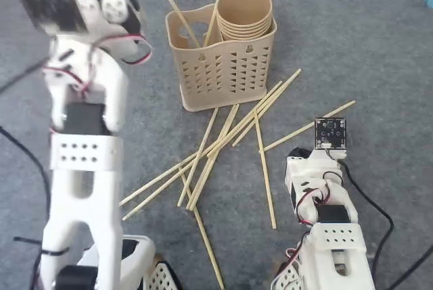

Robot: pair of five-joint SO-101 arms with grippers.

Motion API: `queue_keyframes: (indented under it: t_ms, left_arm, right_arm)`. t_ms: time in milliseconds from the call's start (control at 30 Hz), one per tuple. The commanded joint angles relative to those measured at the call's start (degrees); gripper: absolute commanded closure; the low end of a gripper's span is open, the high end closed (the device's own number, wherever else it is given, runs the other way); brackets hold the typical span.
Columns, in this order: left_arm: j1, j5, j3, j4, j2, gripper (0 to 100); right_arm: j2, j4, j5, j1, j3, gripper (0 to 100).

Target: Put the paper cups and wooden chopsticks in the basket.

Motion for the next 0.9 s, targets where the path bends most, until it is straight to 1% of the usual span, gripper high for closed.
queue_keyframes:
  t_ms: [0,200,333,467,567,633,667,733,867]
  left_arm:
    - [4.0,-0.2,4.6,-12.9,-3.7,99]
    - [9.1,-0.3,2.9,-12.1,0.6,99]
    - [9.0,-0.3,0.9,-12.0,6.3,99]
    - [8.8,-0.4,1.8,-11.8,11.2,99]
    - [8.4,-0.4,2.6,-8.1,12.6,99]
    - [8.6,-0.4,2.2,-3.0,12.6,98]
    - [8.7,-0.4,1.5,0.0,12.6,97]
    - [8.4,-0.4,-0.8,6.2,12.6,91]
    - [6.8,-0.4,-6.2,19.3,12.6,70]
  right_arm:
    - [-1.0,0.1,0.9,0.6,-1.0,97.2]
    - [-1.0,0.0,0.9,0.6,-1.0,97.2]
    - [-1.0,0.0,0.9,0.6,-1.0,97.2]
    - [-1.0,0.0,0.9,0.6,-1.0,97.2]
    - [-1.0,0.0,0.9,0.6,-1.0,97.2]
    - [-1.0,0.0,0.9,0.6,-1.0,97.2]
    - [-1.0,0.0,0.9,0.6,-1.0,97.2]
    - [-1.0,0.0,0.9,0.6,-1.0,97.2]
    - [-1.0,0.0,0.9,0.6,-1.0,97.2]
